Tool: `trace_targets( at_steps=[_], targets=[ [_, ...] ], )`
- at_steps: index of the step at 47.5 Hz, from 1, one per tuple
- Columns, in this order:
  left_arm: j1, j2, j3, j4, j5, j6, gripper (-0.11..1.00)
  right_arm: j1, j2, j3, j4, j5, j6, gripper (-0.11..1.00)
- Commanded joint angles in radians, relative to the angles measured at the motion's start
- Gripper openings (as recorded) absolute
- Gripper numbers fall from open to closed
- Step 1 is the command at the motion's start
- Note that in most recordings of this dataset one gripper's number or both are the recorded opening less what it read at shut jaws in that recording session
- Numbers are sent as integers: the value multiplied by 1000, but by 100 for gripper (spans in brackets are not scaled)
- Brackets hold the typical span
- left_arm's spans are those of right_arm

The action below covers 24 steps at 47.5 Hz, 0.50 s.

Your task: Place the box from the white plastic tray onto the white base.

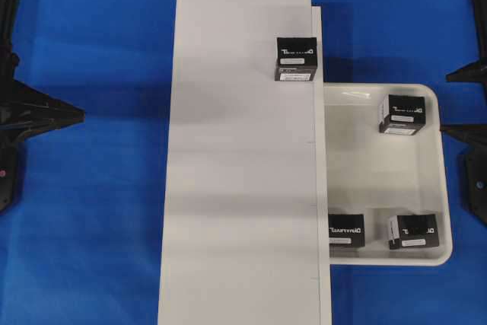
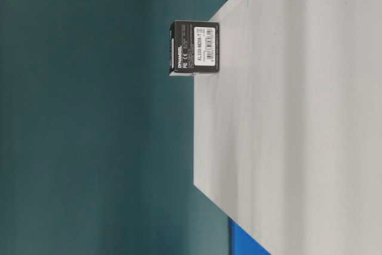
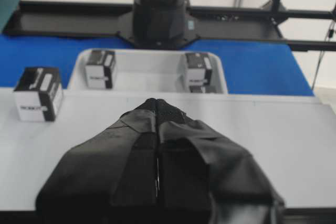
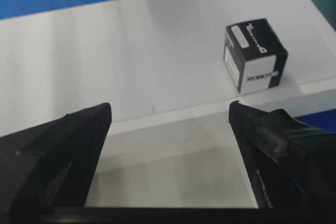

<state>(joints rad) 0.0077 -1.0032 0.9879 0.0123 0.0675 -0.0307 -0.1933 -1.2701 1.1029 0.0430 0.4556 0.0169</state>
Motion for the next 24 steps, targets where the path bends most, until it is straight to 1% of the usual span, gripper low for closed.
trace_targets(
  at_steps=[1, 24],
  targets=[
    [0, 3, -11, 2, -11, -2, -7, 12, -2, -9, 3, -14, 0, 98],
    [0, 2, -11, 2, -15, -2, -7, 28, -20, -9, 3, -15, 0, 98]
  ],
)
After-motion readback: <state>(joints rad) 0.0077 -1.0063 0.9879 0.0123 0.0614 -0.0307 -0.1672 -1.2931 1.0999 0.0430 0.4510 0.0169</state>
